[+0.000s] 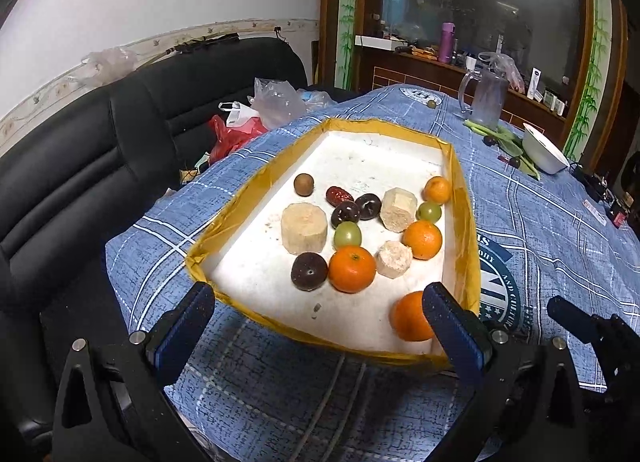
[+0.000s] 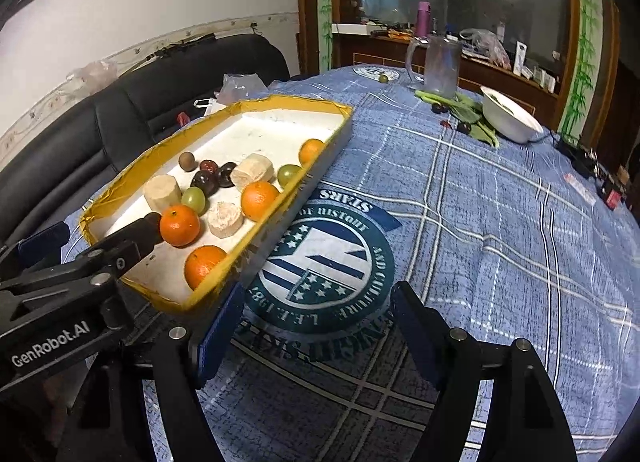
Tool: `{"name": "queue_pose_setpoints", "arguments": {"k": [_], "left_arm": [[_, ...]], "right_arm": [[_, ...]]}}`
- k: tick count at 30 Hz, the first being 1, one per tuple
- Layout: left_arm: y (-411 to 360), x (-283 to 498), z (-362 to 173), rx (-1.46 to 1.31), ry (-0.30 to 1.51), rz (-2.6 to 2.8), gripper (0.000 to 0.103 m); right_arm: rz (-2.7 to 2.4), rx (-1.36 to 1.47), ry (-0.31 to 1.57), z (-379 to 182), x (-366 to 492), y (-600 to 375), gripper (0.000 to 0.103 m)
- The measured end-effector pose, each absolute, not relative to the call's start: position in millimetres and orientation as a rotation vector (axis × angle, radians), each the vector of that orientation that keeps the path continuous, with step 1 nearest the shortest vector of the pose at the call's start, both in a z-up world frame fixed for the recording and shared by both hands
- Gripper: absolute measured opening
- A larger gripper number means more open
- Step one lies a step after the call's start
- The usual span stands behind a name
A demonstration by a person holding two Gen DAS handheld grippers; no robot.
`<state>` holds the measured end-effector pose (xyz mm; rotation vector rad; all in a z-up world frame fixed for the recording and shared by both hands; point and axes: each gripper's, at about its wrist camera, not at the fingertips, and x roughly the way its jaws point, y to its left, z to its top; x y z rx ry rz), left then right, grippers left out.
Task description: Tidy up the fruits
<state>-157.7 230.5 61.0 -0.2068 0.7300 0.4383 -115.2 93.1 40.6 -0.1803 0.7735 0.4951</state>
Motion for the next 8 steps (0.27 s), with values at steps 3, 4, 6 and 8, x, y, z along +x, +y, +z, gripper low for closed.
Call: {"name": "queue_pose_setpoints", "arguments": {"k": [3, 4, 6, 8], "left_arm": [[233.8, -158.1, 61.6, -0.221, 0.738, 0.433, 0.103], [233.8, -158.8, 62.4, -0.222, 0.739, 0.431, 0.103], [232.3, -159.6, 64.6, -0.218, 0.738, 0.425, 0.103], [228.7, -159.0, 67.0, -0.21, 0.742, 0.405, 0.103]], "right_arm": [[0.498, -0.203, 0.761, 43.3, -117.0, 99.1, 0.08], [0.495, -0.208, 0.758, 43.4, -117.1, 99.5, 0.08], [0.497, -0.203, 0.757, 44.2, -116.9, 98.1, 0.08], [0.495, -0.186, 0.763, 45.5, -115.8, 94.1, 0.08]]}}
